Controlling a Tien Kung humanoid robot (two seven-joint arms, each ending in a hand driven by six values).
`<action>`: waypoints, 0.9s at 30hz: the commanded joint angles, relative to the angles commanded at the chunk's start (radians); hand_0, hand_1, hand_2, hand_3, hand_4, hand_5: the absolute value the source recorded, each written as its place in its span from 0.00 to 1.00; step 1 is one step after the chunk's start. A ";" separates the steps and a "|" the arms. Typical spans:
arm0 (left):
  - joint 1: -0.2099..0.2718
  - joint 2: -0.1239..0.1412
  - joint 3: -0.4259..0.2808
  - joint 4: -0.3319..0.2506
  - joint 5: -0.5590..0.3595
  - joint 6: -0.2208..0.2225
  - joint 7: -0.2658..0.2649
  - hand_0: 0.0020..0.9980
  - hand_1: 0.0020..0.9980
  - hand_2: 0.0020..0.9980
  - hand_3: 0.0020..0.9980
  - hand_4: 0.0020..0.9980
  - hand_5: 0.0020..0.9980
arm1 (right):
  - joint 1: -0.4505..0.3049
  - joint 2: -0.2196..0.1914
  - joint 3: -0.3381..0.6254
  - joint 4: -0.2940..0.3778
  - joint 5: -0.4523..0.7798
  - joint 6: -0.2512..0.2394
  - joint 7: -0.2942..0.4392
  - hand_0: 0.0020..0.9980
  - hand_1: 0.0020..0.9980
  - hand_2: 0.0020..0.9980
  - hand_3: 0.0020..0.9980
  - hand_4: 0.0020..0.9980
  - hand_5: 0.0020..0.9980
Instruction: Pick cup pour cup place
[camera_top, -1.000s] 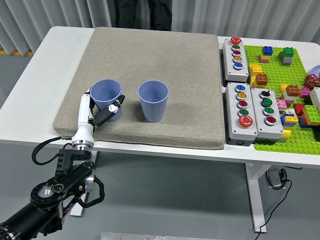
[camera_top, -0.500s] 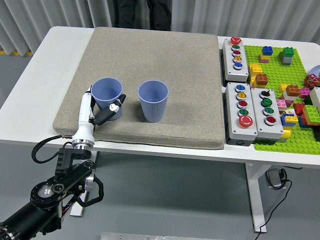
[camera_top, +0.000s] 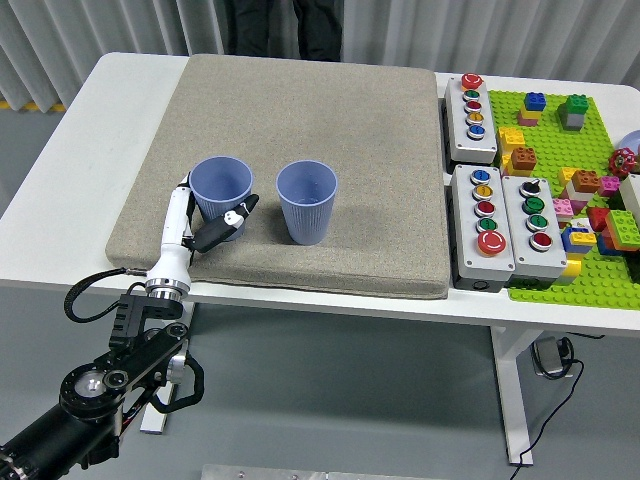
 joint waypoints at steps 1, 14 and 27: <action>0.000 0.000 0.000 0.000 0.001 -0.001 0.000 0.86 0.88 0.97 0.96 0.95 0.39 | 0.000 0.000 0.000 0.000 0.000 0.000 0.000 0.70 0.64 0.60 0.60 0.00 0.31; 0.011 0.004 -0.019 -0.010 0.016 -0.017 0.013 0.86 0.89 1.00 0.99 0.96 0.40 | -0.003 0.000 0.001 0.000 -0.003 0.001 0.000 0.70 0.64 0.60 0.60 0.00 0.30; 0.024 0.010 -0.034 -0.022 0.054 -0.047 0.041 0.88 0.91 1.00 1.00 0.97 0.37 | -0.008 0.001 0.004 0.000 -0.010 0.002 -0.001 0.70 0.64 0.60 0.60 0.00 0.30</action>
